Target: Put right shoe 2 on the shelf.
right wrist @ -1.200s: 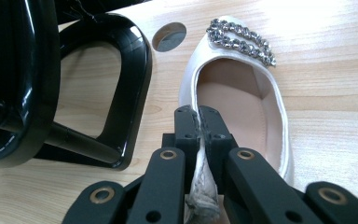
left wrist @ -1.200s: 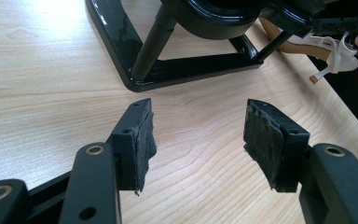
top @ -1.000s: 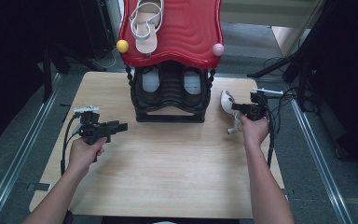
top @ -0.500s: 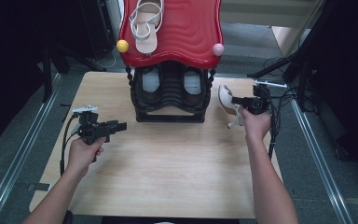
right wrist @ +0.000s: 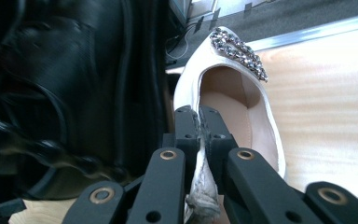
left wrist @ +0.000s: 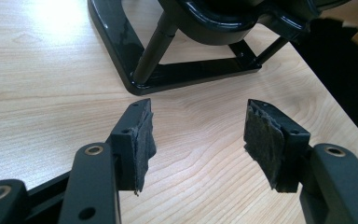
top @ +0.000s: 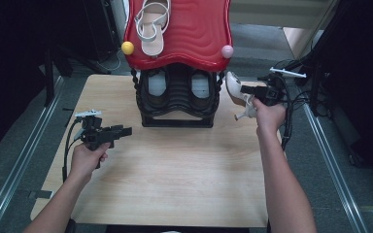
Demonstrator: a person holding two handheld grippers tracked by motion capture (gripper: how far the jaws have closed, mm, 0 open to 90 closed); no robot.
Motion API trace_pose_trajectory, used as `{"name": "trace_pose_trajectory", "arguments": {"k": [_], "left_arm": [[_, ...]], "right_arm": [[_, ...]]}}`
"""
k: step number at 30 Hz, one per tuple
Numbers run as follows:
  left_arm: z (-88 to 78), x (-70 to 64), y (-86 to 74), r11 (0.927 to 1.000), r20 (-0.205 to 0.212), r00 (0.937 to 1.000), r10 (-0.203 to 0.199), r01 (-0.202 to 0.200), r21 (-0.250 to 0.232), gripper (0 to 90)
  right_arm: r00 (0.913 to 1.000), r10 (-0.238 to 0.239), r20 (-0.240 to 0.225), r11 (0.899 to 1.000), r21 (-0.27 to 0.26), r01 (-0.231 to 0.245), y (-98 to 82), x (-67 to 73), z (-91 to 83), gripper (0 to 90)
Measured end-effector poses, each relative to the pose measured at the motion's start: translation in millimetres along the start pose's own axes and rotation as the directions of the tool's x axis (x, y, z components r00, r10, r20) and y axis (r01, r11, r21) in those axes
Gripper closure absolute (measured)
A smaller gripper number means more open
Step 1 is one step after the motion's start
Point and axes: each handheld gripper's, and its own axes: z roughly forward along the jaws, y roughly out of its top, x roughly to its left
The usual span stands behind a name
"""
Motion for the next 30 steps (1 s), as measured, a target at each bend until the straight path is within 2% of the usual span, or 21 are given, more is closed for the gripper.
{"name": "trace_pose_trajectory", "arguments": {"k": [3, 7, 10, 17, 23, 30], "left_arm": [[0.2, -0.9, -0.2, 1.0, 0.0, 1.0, 0.007, -0.007, 0.0, 42.5], [0.6, -2.0, 0.1, 0.9999, -0.002, 0.9999, 0.01, -0.01, 0.001, 42.9], [1.8, -1.9, -0.3, 0.9999, 0.0, 1.0, 0.008, -0.008, 0.008, 42.9], [2.4, -1.5, -0.1, 1.0, 0.002, 1.0, 0.002, -0.003, 0.004, 42.6], [0.7, -1.6, 0.1, 0.9999, -0.001, 0.9999, 0.01, -0.01, 0.006, 42.8], [0.8, -1.5, 0.2, 1.0, 0.004, 1.0, 0.006, -0.006, 0.006, 42.7]], "right_arm": [[0.9998, -0.017, -0.006, 1.0, -0.018, 0.017, 10.1, 9.6, -4.8, 88.7], [0.9999, -0.011, -0.012, 1.0, -0.014, 0.011, 24.4, 18.7, -12.0, 88.7], [0.9996, -0.028, 0.002, 0.999, -0.02, 0.028, 37.5, 28.9, -20.0, 88.7], [0.9994, -0.015, -0.032, 0.998, -0.062, 0.013, 65.5, 48.2, -42.3, 88.7], [0.9984, -0.055, -0.013, 0.995, -0.079, 0.053, 85.1, 69.3, -56.4, 88.7], [0.9982, -0.049, -0.033, 0.994, -0.1, 0.046, 105.8, 85.8, -71.4, 88.6]]}}
